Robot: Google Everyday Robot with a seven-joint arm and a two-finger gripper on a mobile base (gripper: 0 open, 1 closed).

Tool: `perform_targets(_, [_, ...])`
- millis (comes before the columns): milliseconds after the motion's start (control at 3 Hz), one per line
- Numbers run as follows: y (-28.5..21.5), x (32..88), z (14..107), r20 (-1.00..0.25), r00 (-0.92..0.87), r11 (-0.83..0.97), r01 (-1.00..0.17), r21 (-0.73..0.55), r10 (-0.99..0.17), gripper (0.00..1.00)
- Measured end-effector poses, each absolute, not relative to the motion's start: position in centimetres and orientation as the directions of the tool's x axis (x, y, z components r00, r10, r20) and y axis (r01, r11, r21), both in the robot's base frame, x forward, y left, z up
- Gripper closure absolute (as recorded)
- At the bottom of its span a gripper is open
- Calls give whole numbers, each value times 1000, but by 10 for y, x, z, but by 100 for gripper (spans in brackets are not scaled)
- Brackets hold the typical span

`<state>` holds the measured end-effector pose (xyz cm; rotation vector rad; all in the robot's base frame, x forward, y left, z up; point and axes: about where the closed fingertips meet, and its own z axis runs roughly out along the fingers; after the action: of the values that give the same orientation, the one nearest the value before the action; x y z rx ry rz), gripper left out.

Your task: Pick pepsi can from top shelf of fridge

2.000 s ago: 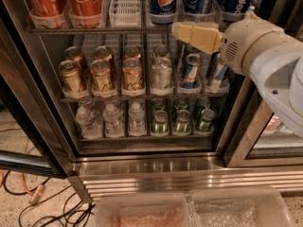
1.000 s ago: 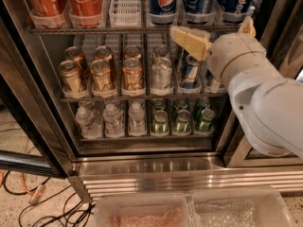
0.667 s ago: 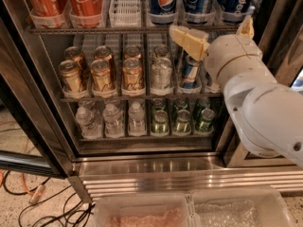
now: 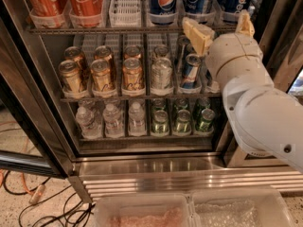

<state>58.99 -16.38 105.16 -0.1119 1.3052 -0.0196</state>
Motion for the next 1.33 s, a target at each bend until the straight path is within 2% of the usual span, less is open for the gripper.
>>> perform_targets(667, [-180, 593, 1055, -955, 279, 995, 20, -95, -97, 23])
perform_targets(1000, [-189, 597, 1060, -952, 288, 995, 51, -91, -102, 31])
perform_targets(1333, [-196, 602, 1064, -950, 296, 994, 74, -83, -101, 31])
